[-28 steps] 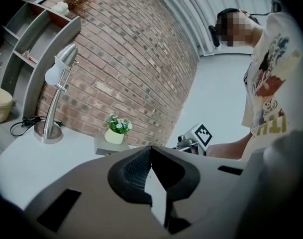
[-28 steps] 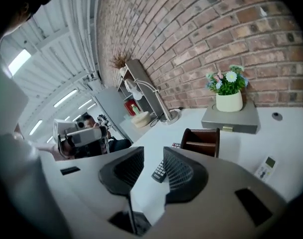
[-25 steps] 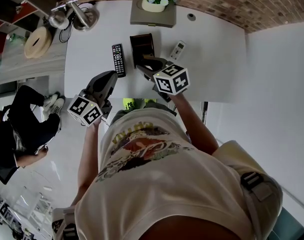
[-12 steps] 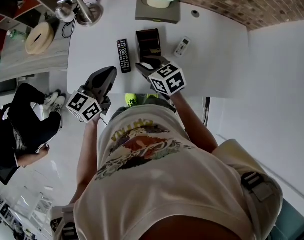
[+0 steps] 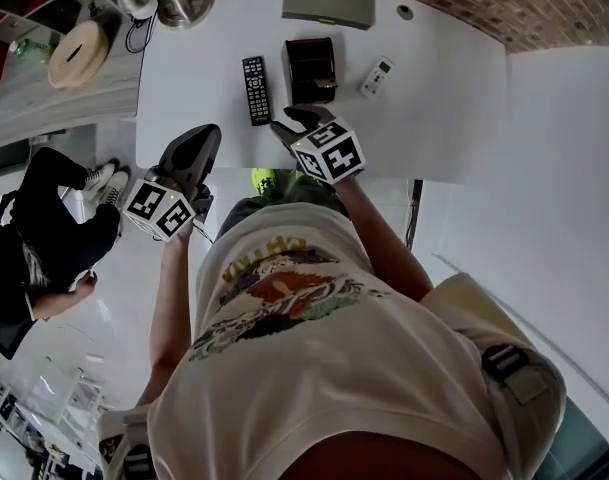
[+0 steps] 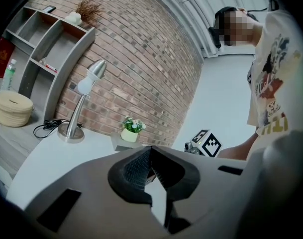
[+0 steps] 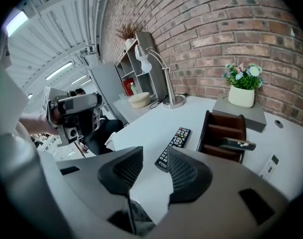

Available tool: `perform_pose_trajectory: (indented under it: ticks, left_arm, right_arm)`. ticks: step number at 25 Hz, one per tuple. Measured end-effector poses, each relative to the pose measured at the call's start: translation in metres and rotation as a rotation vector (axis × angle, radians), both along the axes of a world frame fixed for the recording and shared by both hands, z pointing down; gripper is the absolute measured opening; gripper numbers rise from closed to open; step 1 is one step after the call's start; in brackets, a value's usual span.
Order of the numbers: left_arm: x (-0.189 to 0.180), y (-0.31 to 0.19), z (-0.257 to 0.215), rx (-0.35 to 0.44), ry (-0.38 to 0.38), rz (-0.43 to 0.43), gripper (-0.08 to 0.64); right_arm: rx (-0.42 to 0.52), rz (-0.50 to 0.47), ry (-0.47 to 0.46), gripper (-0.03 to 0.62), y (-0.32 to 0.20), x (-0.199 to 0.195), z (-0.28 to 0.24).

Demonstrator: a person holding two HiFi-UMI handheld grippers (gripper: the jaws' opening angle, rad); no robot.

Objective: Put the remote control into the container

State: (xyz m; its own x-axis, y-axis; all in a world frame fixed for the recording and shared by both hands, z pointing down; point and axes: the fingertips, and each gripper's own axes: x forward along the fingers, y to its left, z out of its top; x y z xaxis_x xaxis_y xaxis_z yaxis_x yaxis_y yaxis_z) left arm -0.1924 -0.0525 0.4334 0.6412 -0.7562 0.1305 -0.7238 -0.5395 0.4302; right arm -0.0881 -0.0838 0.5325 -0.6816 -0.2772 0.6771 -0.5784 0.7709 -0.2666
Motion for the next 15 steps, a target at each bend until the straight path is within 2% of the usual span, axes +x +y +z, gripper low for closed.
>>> perform_pose_trajectory:
  ticks: [10, 15]
  left_arm:
    - [-0.046, 0.028, 0.021, -0.085, -0.001, -0.097, 0.006]
    - [-0.065, 0.043, 0.038, -0.139, -0.004, -0.133, 0.006]
  right_arm:
    - [-0.070, 0.045, 0.054, 0.228, 0.004, -0.021, 0.055]
    - [-0.090, 0.103, 0.085, 0.265, -0.006, -0.031, 0.082]
